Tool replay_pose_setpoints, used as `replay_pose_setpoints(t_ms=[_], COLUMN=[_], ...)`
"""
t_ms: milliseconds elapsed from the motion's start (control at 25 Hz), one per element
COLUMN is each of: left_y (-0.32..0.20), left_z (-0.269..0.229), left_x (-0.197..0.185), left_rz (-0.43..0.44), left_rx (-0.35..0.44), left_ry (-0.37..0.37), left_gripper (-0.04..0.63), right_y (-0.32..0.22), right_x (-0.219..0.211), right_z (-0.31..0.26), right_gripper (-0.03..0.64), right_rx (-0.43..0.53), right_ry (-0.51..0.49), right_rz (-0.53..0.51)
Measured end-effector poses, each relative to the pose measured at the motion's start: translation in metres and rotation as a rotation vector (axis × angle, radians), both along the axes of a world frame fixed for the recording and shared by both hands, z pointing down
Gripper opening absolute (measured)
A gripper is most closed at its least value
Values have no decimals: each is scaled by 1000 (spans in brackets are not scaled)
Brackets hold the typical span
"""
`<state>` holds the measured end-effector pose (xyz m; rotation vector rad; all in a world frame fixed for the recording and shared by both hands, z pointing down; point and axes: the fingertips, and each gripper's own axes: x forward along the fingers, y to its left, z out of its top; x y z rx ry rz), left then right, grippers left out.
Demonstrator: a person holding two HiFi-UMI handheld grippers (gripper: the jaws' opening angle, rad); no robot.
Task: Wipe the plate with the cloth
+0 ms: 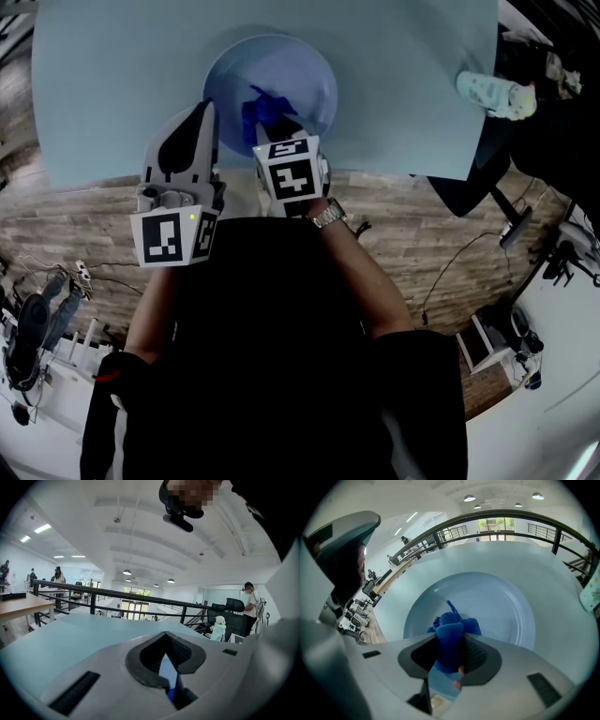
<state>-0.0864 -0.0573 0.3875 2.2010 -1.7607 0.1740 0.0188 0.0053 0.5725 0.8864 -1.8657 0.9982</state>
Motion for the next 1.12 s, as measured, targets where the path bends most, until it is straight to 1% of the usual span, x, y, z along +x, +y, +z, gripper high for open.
replay_pose_setpoints(t_ms=[600, 920, 1120], left_y=[-16, -21, -24], left_z=[-2, -3, -8], left_x=[28, 40, 37], left_rz=[13, 13, 0], left_rx=[13, 19, 30], left_ry=[9, 12, 15], left_gripper=[2, 2, 2], right_y=[-11, -19, -32], right_x=[35, 47, 46], right_z=[0, -10, -20], right_gripper=[118, 118, 118], right_rx=[-5, 9, 30], right_ry=[24, 13, 5], right_rz=[18, 21, 23])
